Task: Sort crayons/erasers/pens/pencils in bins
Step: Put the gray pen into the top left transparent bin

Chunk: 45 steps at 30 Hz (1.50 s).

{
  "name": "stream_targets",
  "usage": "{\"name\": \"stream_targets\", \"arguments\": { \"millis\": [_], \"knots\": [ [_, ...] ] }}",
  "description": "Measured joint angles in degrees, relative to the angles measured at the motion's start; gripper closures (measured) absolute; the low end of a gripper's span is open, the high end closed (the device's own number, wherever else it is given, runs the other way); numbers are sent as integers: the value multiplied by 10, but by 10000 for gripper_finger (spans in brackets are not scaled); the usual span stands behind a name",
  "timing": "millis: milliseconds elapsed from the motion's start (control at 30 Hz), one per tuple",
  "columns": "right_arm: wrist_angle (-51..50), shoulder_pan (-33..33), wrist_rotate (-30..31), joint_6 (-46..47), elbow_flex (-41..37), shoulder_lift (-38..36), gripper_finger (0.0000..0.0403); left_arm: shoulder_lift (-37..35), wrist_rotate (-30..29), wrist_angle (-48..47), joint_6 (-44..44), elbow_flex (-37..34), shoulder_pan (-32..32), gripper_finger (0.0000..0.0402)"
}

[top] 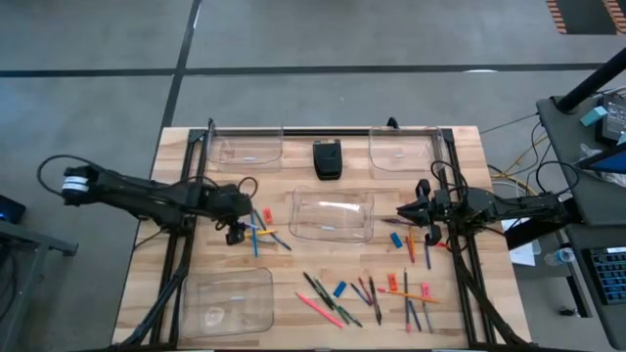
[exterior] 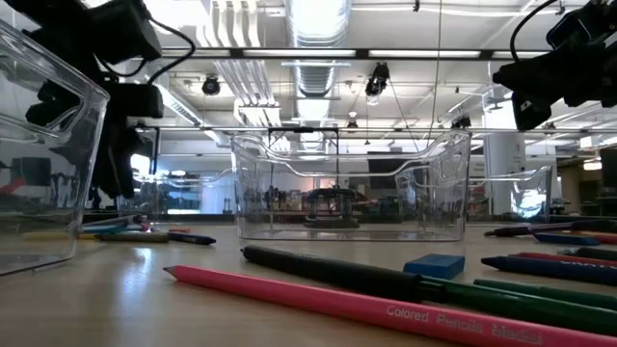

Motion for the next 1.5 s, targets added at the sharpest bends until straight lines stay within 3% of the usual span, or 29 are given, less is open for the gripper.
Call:
{"name": "stream_targets", "arguments": {
  "millis": [667,867,1133,1367,1500],
  "knots": [
    [1,0,0,0,0,0,367,127,0,8,-3,0,0,174],
    [1,0,0,0,0,0,367,129,5,10,-3,0,-1,233],
    [1,0,0,0,0,0,367,112,-3,1,-19,-1,2,376],
    [1,0,0,-1,0,0,367,85,-6,-14,-19,17,2,382],
    [1,0,0,0,0,0,367,56,-67,-64,-18,70,0,382]
  ]
}}
